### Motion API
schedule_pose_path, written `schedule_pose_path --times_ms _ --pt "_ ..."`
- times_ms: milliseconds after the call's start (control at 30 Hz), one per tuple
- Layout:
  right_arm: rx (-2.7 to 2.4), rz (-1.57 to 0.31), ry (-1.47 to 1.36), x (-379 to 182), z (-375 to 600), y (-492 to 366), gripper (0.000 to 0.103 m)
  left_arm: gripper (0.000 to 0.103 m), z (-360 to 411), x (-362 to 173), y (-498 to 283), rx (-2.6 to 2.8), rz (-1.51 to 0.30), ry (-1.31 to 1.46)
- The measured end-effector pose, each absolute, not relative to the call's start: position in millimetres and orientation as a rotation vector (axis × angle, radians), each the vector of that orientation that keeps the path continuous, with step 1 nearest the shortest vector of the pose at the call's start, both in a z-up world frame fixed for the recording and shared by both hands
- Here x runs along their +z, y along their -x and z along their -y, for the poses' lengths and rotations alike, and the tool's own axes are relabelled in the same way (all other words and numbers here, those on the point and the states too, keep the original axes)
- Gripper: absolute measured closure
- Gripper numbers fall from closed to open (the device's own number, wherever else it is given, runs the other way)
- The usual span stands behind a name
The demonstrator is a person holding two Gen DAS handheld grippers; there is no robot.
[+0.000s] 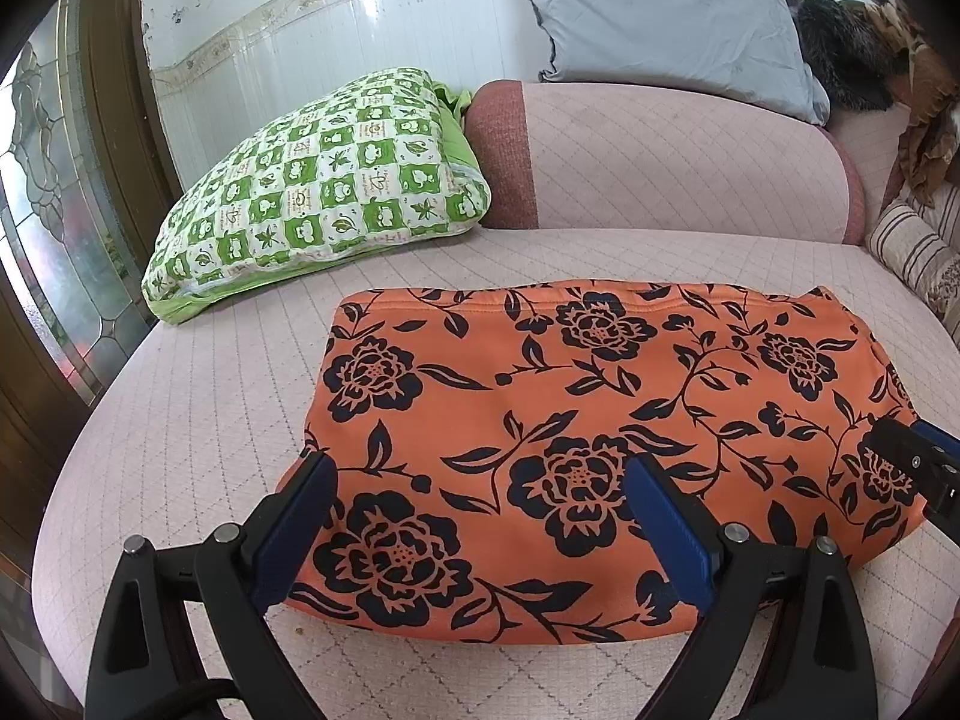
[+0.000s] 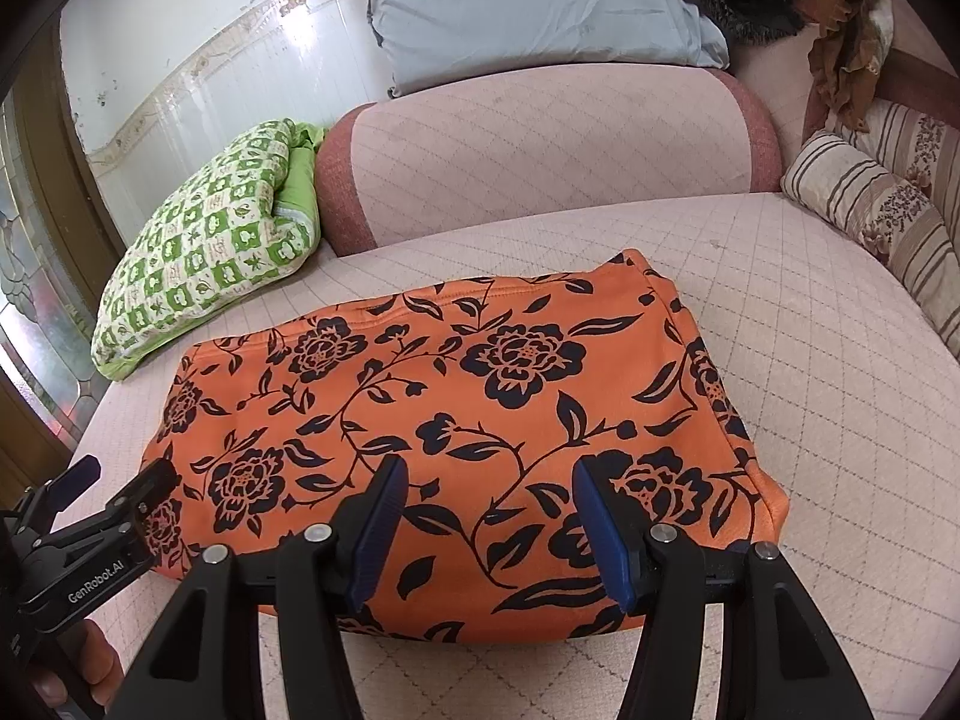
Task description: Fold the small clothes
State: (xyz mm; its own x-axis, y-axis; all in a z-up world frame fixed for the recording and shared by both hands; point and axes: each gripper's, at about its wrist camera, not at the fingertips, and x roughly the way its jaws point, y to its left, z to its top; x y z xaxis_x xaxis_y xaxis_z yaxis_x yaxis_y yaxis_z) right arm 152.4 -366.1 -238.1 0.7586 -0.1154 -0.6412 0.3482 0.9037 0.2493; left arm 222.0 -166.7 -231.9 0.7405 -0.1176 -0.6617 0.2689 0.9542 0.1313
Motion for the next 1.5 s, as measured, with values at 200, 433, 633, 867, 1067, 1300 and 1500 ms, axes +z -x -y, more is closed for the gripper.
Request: schedule_pose_path --times_ms 200,433,633,867,1067,1300,1500 --pt "-0.258 -0.664 -0.370 -237.7 367.0 -152.1 0.042 0.007 167.1 -232.2 -221.9 -0.215 -0.708 -0.226" --pt "-0.259 -0.664 -0.371 -237.6 366.9 -151.9 0.042 0.007 167.9 -232.5 -221.4 -0.217 -0.709 -0.226" --pt "-0.258 -0.664 -0.371 -237.5 367.0 -151.9 0.042 0.007 168.5 -232.4 -220.6 -0.218 -0.710 -0.226" --pt "-0.258 -0.663 -0.371 -237.1 366.9 -151.6 0.042 0.007 169.8 -233.1 -219.3 -0.225 -0.710 -0.234" --pt "-0.258 -0.663 -0.370 -236.4 366.7 -151.1 0.042 0.007 169.5 -232.8 -218.8 -0.230 -0.711 -0.234" --pt "-0.259 -0.662 -0.370 -236.4 366.5 -151.0 0.042 0.007 169.8 -232.7 -218.7 -0.230 -0.711 -0.236" --pt "-0.259 -0.663 -0.369 -236.0 366.4 -150.9 0.042 0.007 170.7 -232.6 -219.2 -0.233 -0.713 -0.237"
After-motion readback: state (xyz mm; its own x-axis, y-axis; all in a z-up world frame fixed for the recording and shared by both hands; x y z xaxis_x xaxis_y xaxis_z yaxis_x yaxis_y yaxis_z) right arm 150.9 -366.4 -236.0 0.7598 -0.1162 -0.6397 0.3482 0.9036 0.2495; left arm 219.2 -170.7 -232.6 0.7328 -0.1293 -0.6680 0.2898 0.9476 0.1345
